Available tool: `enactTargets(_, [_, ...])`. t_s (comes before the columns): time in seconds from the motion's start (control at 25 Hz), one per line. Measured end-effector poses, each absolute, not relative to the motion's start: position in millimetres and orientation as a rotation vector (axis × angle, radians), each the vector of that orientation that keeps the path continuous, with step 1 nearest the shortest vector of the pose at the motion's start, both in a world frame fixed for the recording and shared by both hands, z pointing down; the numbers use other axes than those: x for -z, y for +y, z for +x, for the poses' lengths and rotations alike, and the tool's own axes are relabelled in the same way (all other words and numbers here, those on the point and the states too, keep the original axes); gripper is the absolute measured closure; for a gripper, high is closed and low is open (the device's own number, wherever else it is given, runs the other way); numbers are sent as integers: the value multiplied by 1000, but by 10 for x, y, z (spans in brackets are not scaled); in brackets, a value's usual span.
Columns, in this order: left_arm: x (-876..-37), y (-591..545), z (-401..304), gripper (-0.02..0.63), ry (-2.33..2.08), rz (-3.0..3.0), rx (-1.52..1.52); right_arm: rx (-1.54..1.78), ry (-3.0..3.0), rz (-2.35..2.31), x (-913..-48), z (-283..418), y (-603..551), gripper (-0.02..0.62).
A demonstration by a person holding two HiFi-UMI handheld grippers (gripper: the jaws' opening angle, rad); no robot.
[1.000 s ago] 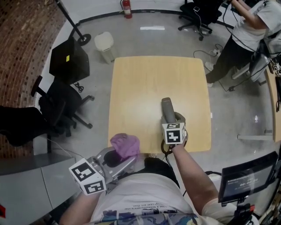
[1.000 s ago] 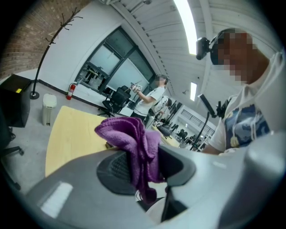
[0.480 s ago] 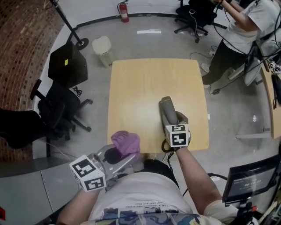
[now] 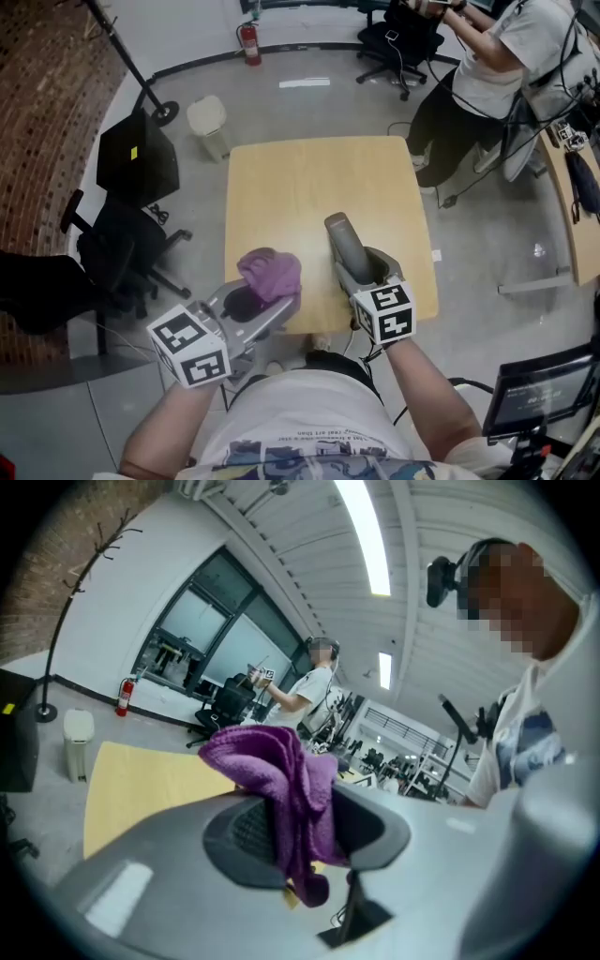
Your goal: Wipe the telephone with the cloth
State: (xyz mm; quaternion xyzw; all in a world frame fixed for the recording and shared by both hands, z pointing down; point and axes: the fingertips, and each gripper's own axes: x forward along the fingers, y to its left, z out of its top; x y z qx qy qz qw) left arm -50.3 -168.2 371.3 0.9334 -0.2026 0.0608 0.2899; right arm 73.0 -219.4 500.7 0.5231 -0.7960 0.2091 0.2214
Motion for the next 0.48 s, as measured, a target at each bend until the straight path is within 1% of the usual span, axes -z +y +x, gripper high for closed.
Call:
enactTargets(0.16, [-3566, -1808, -284, 457, -472, 2559, -129, -541, -2261, 1386, -4813, 491, -2034, 350])
enactTargets(0.48, [-3351, -1881, 582, 457, -276, 2619, -100, -442, -2319, 1320, -4439, 396, -1887, 350])
